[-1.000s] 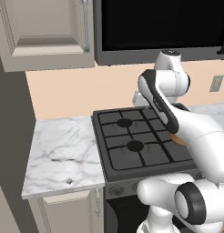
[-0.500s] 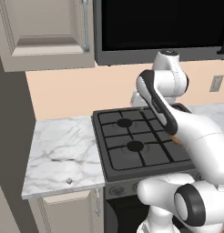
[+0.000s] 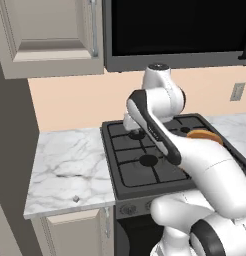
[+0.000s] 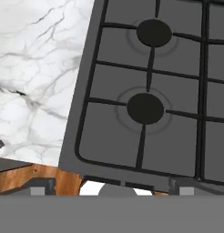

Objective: Pick up the sugar cube(s) and place them in the saucepan with hot chocolate.

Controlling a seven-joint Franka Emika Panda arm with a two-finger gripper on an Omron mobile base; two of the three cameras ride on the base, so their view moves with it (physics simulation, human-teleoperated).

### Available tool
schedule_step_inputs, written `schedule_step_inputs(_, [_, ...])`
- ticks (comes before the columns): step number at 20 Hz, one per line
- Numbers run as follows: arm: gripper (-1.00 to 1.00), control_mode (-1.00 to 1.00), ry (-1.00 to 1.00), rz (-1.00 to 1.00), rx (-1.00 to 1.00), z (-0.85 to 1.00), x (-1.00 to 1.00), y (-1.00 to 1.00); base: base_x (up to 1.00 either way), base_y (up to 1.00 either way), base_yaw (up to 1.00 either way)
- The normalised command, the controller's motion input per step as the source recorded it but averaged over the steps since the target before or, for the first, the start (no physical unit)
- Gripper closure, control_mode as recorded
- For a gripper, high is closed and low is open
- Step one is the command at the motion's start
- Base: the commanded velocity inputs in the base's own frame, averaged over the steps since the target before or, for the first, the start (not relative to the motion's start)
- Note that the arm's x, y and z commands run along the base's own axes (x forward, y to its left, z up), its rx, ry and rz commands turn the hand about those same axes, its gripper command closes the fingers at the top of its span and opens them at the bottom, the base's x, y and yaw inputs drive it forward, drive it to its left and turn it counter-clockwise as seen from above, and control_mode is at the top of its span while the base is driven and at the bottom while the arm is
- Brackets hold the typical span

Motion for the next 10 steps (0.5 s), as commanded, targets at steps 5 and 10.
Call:
schedule_step_inputs(5, [-1.0, -1.0, 0.07, 0.29, -0.2, -0.4, -0.29, 0.9, 0.0, 0.0, 0.0])
schedule_step_inputs(10, [-1.0, -1.0, 0.1, 0.28, -0.18, -0.52, -0.2, 1.0, 0.0, 0.0, 0.0])
